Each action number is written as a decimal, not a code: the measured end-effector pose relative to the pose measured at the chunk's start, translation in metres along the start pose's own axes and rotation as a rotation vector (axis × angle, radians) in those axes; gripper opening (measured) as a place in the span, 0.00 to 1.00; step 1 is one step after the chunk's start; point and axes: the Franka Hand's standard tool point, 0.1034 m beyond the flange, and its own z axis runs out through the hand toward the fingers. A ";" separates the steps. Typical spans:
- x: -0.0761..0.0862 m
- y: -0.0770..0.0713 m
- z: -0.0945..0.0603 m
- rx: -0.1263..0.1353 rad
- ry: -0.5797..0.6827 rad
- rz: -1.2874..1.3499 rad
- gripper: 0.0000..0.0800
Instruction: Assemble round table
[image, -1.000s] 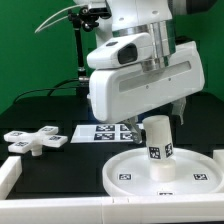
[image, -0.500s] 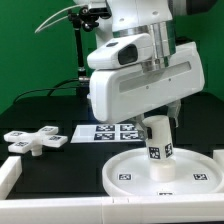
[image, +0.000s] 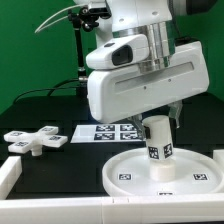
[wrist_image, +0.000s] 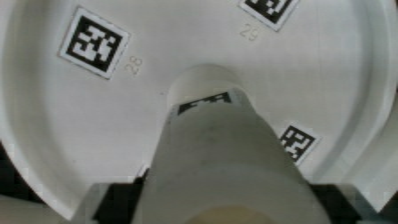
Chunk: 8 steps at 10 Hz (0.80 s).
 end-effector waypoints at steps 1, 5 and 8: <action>0.000 0.001 0.000 0.002 0.003 0.111 0.51; 0.002 0.001 0.000 -0.006 0.020 0.374 0.51; 0.002 0.002 0.000 -0.005 0.021 0.561 0.51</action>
Offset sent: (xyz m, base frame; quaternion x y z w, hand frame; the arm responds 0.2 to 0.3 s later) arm 0.0000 0.0038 -0.0050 -0.0122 0.0136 0.2010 0.9794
